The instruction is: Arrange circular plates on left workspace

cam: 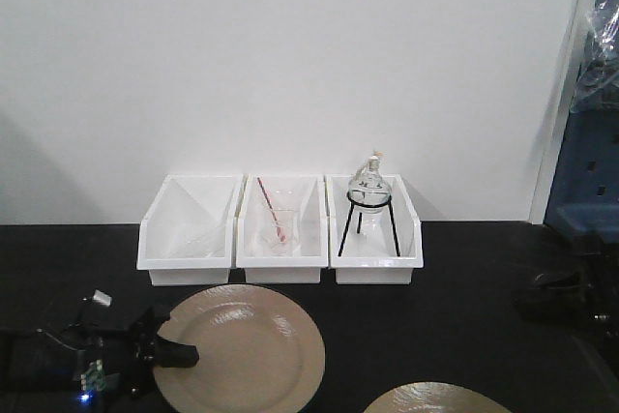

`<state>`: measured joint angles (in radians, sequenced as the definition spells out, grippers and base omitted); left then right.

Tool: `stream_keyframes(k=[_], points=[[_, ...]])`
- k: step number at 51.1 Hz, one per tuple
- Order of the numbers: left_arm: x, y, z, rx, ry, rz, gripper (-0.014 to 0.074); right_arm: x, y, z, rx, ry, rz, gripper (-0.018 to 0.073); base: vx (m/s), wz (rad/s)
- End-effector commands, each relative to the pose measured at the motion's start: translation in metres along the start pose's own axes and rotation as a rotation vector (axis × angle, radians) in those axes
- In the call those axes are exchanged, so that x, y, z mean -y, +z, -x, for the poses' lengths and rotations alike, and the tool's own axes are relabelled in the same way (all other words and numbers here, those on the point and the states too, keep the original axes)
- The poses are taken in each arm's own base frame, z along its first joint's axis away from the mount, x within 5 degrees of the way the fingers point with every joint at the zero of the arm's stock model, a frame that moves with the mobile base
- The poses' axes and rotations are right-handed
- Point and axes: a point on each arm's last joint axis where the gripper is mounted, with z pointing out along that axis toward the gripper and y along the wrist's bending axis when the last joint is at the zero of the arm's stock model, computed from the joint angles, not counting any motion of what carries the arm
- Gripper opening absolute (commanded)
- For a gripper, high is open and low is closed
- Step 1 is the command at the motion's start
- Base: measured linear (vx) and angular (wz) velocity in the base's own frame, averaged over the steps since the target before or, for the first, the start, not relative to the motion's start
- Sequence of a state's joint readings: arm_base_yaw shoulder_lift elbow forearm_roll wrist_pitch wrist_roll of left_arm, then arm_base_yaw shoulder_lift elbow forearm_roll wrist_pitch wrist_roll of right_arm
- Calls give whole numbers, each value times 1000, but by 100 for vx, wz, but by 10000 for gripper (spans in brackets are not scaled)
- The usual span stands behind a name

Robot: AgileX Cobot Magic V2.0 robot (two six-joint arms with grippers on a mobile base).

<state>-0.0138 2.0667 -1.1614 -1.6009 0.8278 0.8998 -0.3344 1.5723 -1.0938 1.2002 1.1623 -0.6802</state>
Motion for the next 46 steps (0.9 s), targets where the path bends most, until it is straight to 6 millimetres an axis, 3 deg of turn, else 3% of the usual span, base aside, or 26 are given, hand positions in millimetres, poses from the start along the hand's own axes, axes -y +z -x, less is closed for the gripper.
stream_keyframes(k=[1, 13, 20, 33, 39, 46], points=[[41, 3, 9, 18, -10, -146, -1, -23, -12, 6, 58, -51, 64, -1, 0, 0], [41, 24, 8, 49, 37, -66, 34, -23, -12, 5, 56, -51, 66, -1, 0, 0], [43, 25, 6, 41, 142, -68, 148, -23, -12, 5, 56, -51, 66, -1, 0, 0], [39, 25, 0, -24, 288, -29, 457, -24, -12, 4, 43, -52, 76, -1, 0, 0], [33, 21, 3, -37, 344, 16, 526, -25, -12, 4, 37, -53, 80, -1, 0, 0], [35, 6, 8, -44, 432, 53, 533, -25, -12, 3, 36, -90, 80, -1, 0, 0]])
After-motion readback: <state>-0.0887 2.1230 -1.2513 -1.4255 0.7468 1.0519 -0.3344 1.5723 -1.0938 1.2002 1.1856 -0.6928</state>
